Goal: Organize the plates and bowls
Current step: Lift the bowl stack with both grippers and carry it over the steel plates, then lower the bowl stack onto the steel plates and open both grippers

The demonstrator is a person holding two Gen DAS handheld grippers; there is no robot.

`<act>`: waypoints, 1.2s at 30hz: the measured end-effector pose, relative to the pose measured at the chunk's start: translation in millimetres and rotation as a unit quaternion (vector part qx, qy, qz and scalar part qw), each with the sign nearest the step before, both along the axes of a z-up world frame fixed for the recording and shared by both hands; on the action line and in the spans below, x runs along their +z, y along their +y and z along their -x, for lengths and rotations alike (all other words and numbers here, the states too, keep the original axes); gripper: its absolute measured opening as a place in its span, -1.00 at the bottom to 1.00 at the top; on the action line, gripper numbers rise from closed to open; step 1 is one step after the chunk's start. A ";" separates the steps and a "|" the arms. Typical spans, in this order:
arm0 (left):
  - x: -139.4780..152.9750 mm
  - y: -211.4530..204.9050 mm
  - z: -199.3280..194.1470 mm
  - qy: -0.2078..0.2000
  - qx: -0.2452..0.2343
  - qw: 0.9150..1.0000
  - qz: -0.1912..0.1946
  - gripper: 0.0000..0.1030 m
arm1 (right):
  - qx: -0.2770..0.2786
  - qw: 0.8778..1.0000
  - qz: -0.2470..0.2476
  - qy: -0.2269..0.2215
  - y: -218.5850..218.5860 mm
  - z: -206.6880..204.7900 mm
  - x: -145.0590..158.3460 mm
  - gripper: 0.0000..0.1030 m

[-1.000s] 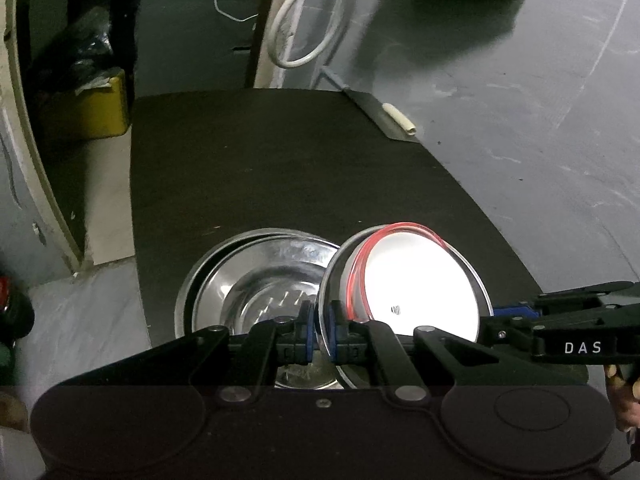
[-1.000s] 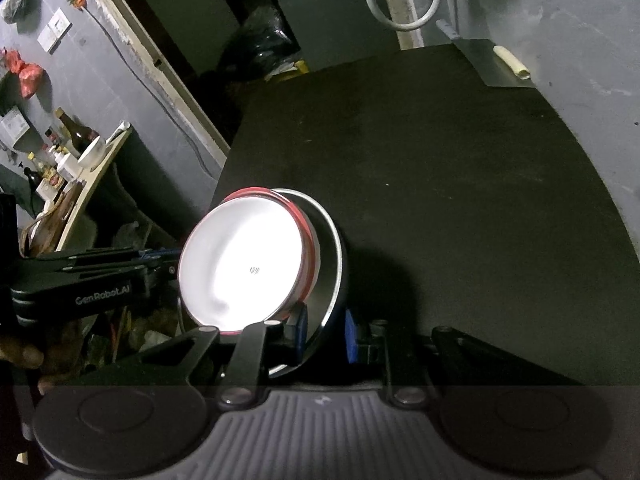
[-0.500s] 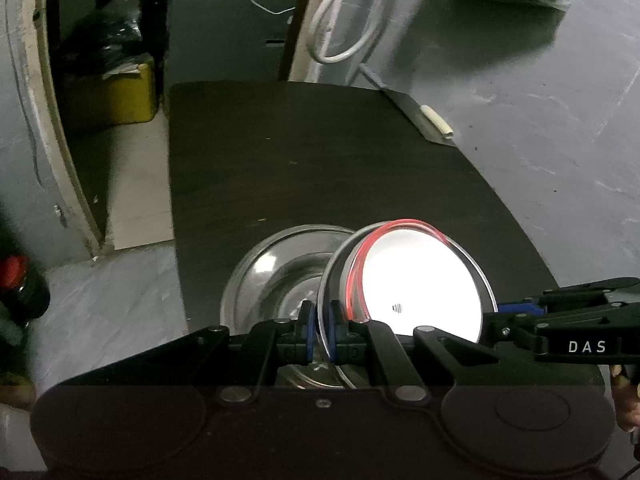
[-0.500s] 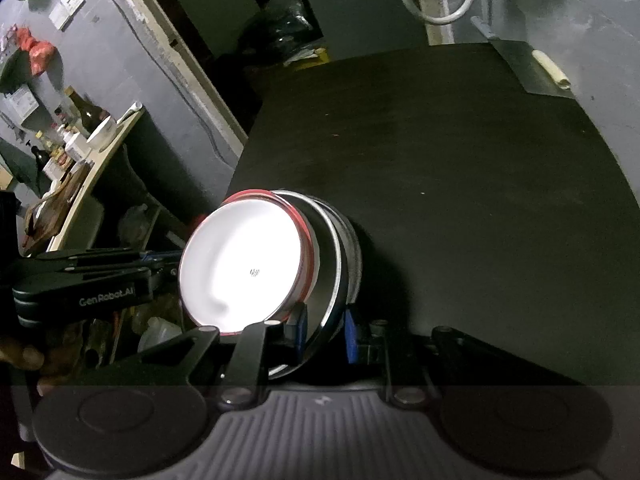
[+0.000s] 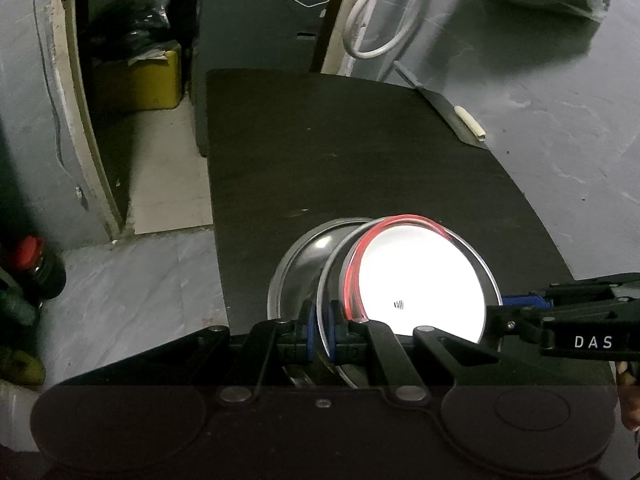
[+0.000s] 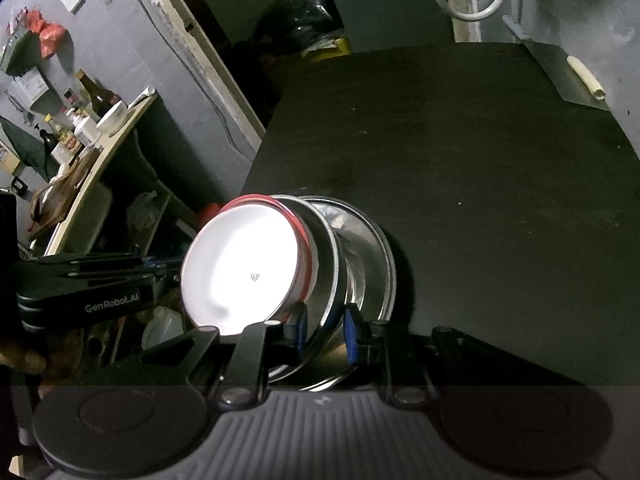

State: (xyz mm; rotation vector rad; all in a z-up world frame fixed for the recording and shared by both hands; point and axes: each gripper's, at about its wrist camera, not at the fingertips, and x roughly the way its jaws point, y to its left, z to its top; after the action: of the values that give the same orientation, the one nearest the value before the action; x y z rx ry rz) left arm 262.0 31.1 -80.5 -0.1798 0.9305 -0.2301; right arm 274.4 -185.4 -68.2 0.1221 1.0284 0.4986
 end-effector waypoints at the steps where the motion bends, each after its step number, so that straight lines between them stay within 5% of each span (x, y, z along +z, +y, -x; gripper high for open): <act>1: -0.5 0.3 -0.2 0.001 0.001 1.000 0.000 -0.91 | 0.000 1.000 0.001 0.001 1.6 -0.5 -0.2 -0.57; 36: 4.8 -1.9 3.3 -0.015 0.006 1.000 -0.004 -0.79 | -0.034 0.998 0.028 -0.035 4.9 7.6 2.7 -0.55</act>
State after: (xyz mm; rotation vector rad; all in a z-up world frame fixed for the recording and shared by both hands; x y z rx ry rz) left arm 258.8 29.2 -75.8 -0.1739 0.8994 -0.2171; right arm 266.8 -180.5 -65.6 0.0890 0.9651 0.4101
